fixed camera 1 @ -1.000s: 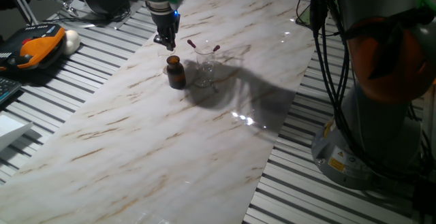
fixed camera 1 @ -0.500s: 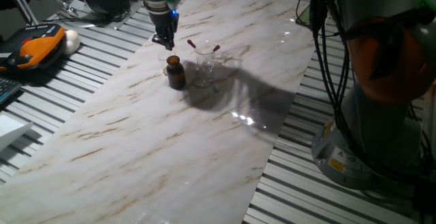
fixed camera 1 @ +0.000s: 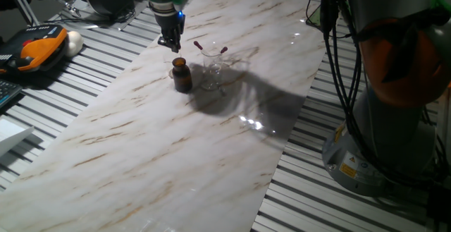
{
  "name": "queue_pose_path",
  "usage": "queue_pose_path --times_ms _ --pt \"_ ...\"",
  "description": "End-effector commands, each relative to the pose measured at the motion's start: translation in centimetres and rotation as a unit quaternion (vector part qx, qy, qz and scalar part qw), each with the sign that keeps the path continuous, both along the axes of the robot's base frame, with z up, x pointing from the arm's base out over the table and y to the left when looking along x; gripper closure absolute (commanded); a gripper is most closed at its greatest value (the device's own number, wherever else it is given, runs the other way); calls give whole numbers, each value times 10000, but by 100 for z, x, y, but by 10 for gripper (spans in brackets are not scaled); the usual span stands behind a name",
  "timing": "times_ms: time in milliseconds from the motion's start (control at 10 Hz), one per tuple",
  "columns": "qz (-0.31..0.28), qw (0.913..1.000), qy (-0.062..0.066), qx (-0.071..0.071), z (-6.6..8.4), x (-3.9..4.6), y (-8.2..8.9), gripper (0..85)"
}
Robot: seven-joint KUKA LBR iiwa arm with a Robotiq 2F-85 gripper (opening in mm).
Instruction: Transfer liquid using a dropper
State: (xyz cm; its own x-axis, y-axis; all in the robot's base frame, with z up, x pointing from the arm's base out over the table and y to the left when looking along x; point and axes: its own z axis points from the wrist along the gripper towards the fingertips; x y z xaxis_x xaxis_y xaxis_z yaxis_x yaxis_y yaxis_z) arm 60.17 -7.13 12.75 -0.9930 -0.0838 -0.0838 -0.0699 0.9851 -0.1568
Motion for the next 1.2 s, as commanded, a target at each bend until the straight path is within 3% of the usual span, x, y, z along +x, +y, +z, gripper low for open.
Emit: queue_pose_path --times_ms 0,100,600,1100 --pt "-5 10000 -1 -2 -1 0 0 680" --pt "-5 10000 -1 -10 -2 -1 1 510" --pt "-16 10000 21 -24 -8 -9 3 510" --pt "-65 9997 74 -213 74 -158 76 510"
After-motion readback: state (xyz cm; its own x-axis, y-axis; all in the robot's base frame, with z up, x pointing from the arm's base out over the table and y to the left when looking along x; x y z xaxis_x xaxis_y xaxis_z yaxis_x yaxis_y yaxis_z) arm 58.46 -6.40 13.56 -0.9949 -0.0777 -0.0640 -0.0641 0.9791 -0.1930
